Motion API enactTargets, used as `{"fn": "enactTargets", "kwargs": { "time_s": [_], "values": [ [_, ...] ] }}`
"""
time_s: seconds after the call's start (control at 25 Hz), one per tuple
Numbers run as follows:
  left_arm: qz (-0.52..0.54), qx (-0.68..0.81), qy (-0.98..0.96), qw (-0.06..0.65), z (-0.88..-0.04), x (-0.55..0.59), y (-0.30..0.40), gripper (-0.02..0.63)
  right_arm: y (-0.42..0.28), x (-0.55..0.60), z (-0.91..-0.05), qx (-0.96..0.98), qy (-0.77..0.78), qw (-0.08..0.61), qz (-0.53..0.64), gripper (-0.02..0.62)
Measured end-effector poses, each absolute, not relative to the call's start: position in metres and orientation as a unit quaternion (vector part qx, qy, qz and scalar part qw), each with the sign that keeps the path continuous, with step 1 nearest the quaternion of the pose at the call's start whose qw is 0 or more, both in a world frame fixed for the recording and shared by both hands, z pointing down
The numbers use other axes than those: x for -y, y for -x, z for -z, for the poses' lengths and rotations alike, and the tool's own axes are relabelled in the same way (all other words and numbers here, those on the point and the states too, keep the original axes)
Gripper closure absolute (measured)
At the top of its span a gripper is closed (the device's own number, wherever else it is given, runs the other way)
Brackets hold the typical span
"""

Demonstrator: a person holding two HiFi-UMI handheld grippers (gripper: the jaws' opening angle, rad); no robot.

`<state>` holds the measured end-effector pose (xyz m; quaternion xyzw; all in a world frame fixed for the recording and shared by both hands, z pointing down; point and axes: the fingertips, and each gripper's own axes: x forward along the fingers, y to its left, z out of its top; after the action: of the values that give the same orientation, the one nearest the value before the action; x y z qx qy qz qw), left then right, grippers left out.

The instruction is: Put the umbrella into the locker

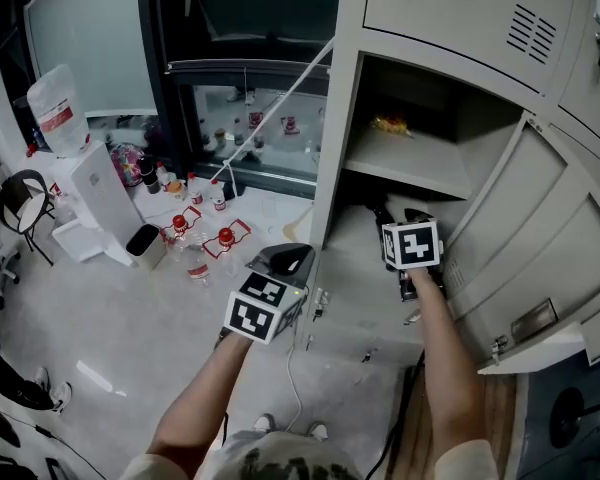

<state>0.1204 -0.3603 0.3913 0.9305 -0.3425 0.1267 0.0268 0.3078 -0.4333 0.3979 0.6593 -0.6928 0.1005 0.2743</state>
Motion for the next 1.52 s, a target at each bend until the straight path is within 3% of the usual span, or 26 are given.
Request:
{"fn": "enactTargets", "kwargs": {
  "time_s": [0.56,1.24,1.52],
  "values": [
    [-0.104,0.341,-0.934,0.025,-0.369,0.377,-0.141,0.601,-0.281,0.351,-0.333,0.732,-0.664,0.134,-0.073,0.465],
    [-0.088,0.333,-0.938,0.031,-0.362,0.371,-0.147,0.601,-0.276,0.307,-0.334,0.728,-0.677,0.098,-0.054,0.591],
    [-0.090,0.338,-0.936,0.030,-0.362,0.374,-0.145,0.601,-0.274,0.309,-0.337,0.730,-0.674,0.102,-0.051,0.595]
  ]
}}
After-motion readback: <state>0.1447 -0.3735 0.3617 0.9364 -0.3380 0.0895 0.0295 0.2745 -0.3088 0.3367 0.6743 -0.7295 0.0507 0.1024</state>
